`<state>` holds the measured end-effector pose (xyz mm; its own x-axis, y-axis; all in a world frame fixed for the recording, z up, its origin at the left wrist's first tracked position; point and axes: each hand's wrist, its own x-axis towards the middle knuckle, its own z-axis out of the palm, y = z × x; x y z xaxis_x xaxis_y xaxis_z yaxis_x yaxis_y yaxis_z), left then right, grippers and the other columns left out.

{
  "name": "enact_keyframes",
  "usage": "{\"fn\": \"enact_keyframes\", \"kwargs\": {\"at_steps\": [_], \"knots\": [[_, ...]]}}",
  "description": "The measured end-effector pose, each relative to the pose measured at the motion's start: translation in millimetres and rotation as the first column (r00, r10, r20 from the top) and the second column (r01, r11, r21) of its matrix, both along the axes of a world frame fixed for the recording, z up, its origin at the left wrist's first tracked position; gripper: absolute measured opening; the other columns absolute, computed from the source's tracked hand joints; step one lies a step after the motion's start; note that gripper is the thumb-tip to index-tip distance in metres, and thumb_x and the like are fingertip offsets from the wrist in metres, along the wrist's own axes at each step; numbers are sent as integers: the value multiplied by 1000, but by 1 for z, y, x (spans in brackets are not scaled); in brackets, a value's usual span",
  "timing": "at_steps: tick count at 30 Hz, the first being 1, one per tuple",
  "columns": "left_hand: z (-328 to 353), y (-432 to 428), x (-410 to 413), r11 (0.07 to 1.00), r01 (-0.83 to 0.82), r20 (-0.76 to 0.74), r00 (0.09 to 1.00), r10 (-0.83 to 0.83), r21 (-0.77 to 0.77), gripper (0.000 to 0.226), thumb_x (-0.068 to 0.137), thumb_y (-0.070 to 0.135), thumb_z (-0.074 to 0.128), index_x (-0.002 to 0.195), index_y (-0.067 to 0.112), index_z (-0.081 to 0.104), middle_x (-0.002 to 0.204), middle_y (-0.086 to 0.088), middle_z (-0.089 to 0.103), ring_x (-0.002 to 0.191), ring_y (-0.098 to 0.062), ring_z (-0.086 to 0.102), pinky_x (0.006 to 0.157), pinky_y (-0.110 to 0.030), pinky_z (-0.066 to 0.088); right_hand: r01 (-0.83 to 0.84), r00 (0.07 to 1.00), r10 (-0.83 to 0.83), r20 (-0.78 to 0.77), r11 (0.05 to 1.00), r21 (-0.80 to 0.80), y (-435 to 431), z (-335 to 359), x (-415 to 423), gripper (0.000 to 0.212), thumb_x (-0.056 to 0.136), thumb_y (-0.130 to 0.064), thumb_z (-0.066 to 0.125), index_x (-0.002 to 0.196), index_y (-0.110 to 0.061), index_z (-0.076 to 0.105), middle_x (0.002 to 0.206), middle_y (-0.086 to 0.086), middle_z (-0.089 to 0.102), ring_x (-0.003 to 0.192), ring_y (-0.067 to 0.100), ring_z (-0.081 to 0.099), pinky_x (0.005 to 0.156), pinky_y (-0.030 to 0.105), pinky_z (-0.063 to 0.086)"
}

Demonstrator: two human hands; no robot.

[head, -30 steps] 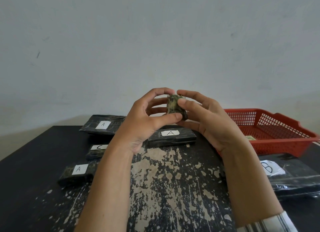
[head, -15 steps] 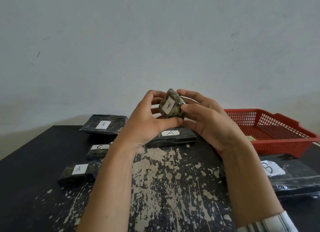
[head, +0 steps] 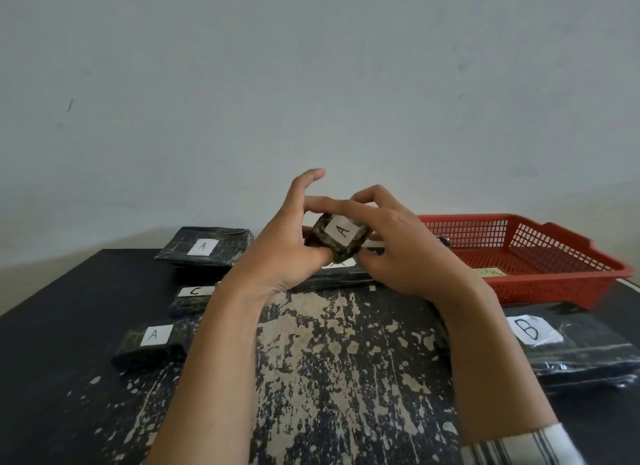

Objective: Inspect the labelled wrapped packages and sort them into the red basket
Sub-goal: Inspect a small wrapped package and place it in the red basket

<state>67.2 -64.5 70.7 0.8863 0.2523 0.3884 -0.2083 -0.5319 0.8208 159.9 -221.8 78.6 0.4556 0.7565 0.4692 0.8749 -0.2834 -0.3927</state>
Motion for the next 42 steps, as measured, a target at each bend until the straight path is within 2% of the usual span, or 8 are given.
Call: {"fn": "enact_keyframes", "kwargs": {"at_steps": [7, 15, 18, 21, 25, 30, 34, 42], "knots": [[-7, -10, 12, 995, 1, -45, 999, -5, -95, 89, 96, -9, 58, 149, 54, 24, 135, 15, 55, 110, -14, 69, 96, -38, 57, 96, 995, -95, 15, 991, -88, -21, 3, 17, 66, 86, -25, 79, 140, -50, 52, 107, -19, 40, 96, -1, 48, 77, 10, 37], [-57, -50, 84, 993, -119, -207, 972, 113, -18, 56, 98, -1, 54, 141, 35, 48, 130, 12, 59, 90, -6, 63, 55, -16, 49, 344, 939, -339, 63, 919, -192, -76, 10, 79, 69, 83, -32, 84, 145, -31, 52, 130, -1, 54, 113, 18, 53, 92, 36, 45], [-78, -67, 118, 992, -116, -211, 969, 125, 57, 41, 97, 0, 56, 128, 27, 61, 121, 8, 64, 97, -13, 65, 58, -16, 46, 446, 895, -433, 107, 864, -235, -93, 7, 115, 68, 86, -35, 81, 147, -28, 51, 138, 3, 58, 125, 26, 55, 88, 37, 43], [-95, -83, 145, 990, -100, -226, 967, 121, 103, 34, 96, -2, 55, 119, 20, 67, 112, 5, 67, 103, -14, 64, 75, -20, 44, 505, 862, -489, 132, 811, -294, -104, -5, 148, 69, 83, -39, 84, 144, -30, 53, 134, 2, 63, 122, 28, 59, 85, 38, 47], [-119, -93, 170, 984, -129, -259, 953, 158, 126, 27, 92, -3, 57, 104, 19, 66, 103, 4, 69, 96, -10, 62, 71, -11, 41, 477, 870, -482, 100, 776, -413, -101, -24, 182, 70, 79, -37, 89, 139, -25, 56, 129, 2, 67, 113, 26, 64, 83, 36, 49], [-148, -91, 181, 973, -178, -288, 933, 214, 144, 21, 95, 6, 60, 109, 19, 68, 102, 4, 71, 99, -13, 66, 87, -24, 46, 398, 894, -447, 35, 754, -523, -76, -49, 221, 72, 73, -24, 94, 134, -19, 57, 123, 6, 70, 98, 23, 70, 80, 33, 51], [-149, -86, 182, 974, -168, -249, 947, 202, 150, 19, 95, 8, 61, 109, 20, 68, 99, 7, 69, 95, -10, 65, 88, -26, 50, 350, 872, -483, -78, 728, -589, -67, -57, 237, 71, 76, -9, 92, 137, -15, 58, 93, 8, 74, 68, 17, 74, 65, 32, 60], [-153, -83, 187, 973, -164, -251, 947, 201, 159, 20, 96, 9, 62, 111, 21, 68, 97, 11, 67, 90, -4, 61, 76, -17, 43, 293, 831, -502, -240, 761, -580, -51, -69, 244, 71, 80, -2, 86, 143, -10, 53, 90, 12, 74, 80, 26, 77, 80, 40, 65]]}}
